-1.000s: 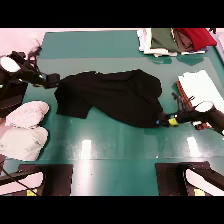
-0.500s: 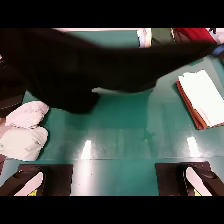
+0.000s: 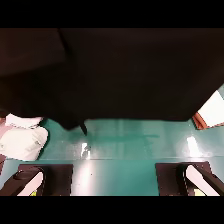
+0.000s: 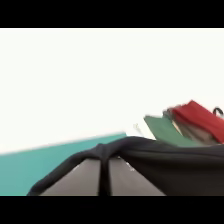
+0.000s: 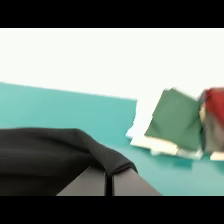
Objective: Fold the shirts.
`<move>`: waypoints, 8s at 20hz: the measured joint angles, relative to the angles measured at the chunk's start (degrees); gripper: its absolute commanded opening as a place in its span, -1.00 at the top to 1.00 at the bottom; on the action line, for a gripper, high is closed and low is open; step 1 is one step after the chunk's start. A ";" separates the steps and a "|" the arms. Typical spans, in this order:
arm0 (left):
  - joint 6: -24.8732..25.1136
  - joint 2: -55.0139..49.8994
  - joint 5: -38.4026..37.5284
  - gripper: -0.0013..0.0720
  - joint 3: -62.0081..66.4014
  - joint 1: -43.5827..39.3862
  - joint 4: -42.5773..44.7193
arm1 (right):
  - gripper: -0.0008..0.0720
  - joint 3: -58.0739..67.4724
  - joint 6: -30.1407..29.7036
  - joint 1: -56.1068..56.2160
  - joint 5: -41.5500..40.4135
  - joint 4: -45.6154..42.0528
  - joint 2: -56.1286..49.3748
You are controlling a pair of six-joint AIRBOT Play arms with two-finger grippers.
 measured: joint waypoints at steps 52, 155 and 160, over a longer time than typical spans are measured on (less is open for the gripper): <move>-7.98 -0.92 3.74 -0.59 -89.37 0.28 3.74 | -0.14 -45.62 3.32 19.34 -4.94 -23.80 -9.75; -3.39 -53.94 11.96 0.89 -21.03 -26.45 -11.28 | 0.93 -17.53 -0.39 38.66 -6.21 5.88 -21.38; -3.39 -42.58 5.31 0.89 -14.16 -14.82 -2.91 | 0.44 -13.44 -4.11 51.69 -10.54 12.46 -30.53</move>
